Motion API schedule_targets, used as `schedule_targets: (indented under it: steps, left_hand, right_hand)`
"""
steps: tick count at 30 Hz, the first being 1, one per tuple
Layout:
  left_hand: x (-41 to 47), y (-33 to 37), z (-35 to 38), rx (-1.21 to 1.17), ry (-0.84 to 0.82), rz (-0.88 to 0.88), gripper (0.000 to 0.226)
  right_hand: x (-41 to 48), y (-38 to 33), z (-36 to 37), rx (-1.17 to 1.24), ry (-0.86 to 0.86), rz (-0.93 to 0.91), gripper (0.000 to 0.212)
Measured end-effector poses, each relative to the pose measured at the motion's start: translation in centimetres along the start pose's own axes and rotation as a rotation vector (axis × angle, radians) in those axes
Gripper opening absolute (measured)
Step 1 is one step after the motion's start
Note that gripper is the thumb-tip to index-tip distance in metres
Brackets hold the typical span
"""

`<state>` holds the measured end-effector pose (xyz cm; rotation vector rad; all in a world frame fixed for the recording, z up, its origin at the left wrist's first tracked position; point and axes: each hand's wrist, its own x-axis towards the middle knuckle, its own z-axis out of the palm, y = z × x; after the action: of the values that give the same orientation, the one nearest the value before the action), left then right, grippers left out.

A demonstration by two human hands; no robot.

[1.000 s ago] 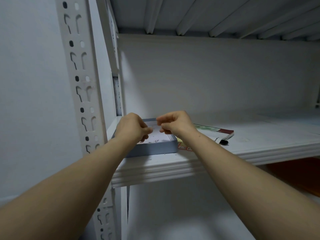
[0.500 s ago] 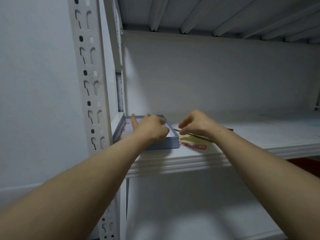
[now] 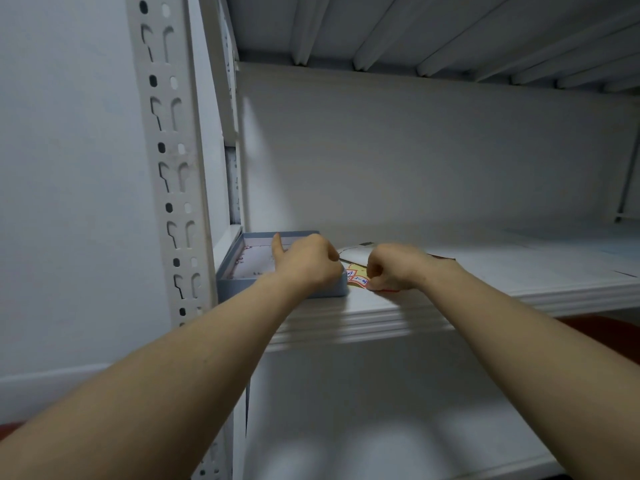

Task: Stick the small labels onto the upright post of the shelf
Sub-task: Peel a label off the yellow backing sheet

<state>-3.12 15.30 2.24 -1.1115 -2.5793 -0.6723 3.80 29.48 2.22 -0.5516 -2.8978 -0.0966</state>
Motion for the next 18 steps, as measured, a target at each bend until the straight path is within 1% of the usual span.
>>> schedule_targets:
  steps: [2, 4, 6, 10, 13, 15, 16, 18]
  left_hand:
    - [-0.2, -0.1, -0.2, -0.011, 0.003, -0.008, 0.026]
    - [-0.3, -0.2, -0.4, -0.030, 0.007, -0.016, 0.027]
    - [-0.4, 0.0, -0.8, -0.046, 0.000, -0.024, 0.027]
    - [-0.2, 0.2, -1.3, -0.113, 0.017, -0.073, 0.021]
    - [0.5, 0.0, -1.2, -0.313, 0.009, -0.091, 0.020]
    - [0.6, 0.0, -1.3, -0.444, 0.016, -0.081, 0.021]
    - [0.7, 0.2, -1.4, -0.492, 0.012, -0.088, 0.025]
    - [0.6, 0.4, -1.6, -0.566, -0.016, -0.101, 0.021]
  right_hand:
    - [0.3, 0.6, 0.5, 0.031, 0.035, 0.035, 0.024]
    - [0.8, 1.2, 1.2, 0.100, 0.096, 0.096, 0.025]
    - [1.6, 2.1, 1.3, 0.307, 0.204, 0.192, 0.024]
    - [2.4, 4.1, -0.9, 0.896, 0.401, 0.398, 0.021]
    - [2.3, 5.0, -2.6, 1.196, 0.514, 0.482, 0.022]
    - [2.1, 5.2, -3.4, 1.342, 0.559, 0.504, 0.022]
    - [2.1, 5.2, -3.6, 1.379, 0.570, 0.510, 0.022]
    - [2.0, 5.0, -3.9, 1.402, 0.580, 0.513, 0.021]
